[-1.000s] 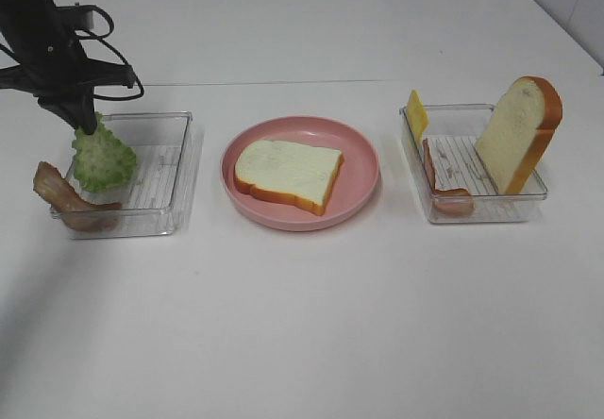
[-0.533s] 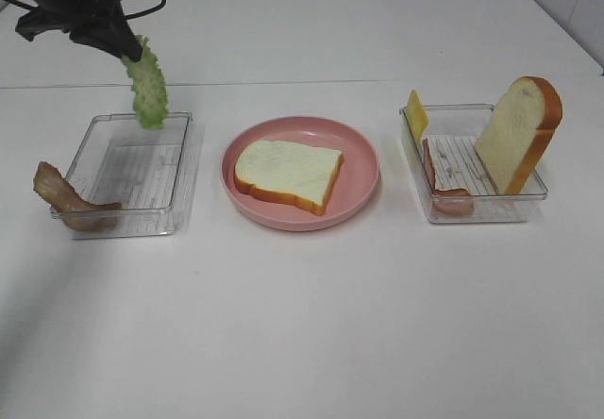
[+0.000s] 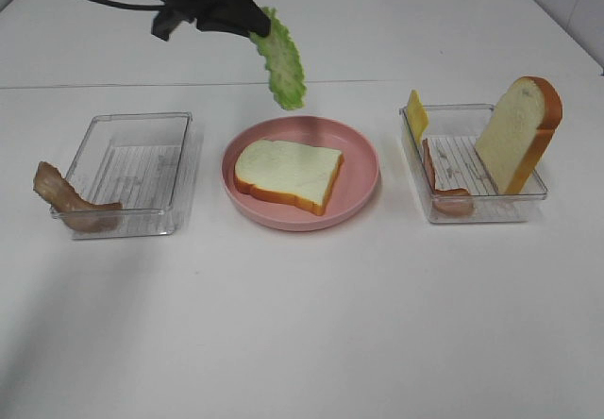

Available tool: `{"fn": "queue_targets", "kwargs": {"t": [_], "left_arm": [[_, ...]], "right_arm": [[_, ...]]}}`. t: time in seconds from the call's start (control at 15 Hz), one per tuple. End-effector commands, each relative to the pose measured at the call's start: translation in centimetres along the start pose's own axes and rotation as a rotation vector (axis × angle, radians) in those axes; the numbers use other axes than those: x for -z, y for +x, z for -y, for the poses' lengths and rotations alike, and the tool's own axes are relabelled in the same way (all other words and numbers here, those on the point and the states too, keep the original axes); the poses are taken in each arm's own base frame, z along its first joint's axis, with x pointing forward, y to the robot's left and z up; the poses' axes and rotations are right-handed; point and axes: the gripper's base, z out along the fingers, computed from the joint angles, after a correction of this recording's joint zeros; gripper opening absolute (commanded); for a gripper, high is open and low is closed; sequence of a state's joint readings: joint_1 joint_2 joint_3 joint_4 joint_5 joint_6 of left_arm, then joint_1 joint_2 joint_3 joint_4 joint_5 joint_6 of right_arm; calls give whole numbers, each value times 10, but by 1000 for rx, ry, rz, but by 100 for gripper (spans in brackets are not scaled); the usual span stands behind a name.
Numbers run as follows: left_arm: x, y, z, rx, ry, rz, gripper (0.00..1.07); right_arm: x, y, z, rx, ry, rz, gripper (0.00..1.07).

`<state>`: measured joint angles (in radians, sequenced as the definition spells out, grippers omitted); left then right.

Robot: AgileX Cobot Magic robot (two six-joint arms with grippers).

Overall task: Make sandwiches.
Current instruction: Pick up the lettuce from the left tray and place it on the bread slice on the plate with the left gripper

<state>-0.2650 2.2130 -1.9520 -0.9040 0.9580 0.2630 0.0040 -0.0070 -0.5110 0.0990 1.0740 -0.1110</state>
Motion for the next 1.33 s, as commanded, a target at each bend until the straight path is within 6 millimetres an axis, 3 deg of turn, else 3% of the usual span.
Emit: {"fn": "queue_targets", "kwargs": {"t": [0.07,0.27,0.4,0.73,1.0,1.07,1.13,1.33], "left_arm": [[-34,15,10,-1,55,-50,0],[-59,28,8,-2,52,-108,0],[-75,37,-11,13,14,-165,0],[-80,44,-35,-98,-155,-231,0],[-80,40,-41,-126,-220,-194,1],[-80,39,-41,-129,-224,-175,4],[-80,38,-41,-131,-226,-164,14],[-80,35,-41,-142,-231,-133,52]], "right_arm": [[0,1,0,5,8,18,80],[0,1,0,5,8,18,80],[0,1,0,5,8,18,80],[0,1,0,5,8,18,80],[0,1,0,5,8,18,80],[0,1,0,5,8,18,80],[0,1,0,5,8,18,80],[0,1,0,5,8,18,80]]}}
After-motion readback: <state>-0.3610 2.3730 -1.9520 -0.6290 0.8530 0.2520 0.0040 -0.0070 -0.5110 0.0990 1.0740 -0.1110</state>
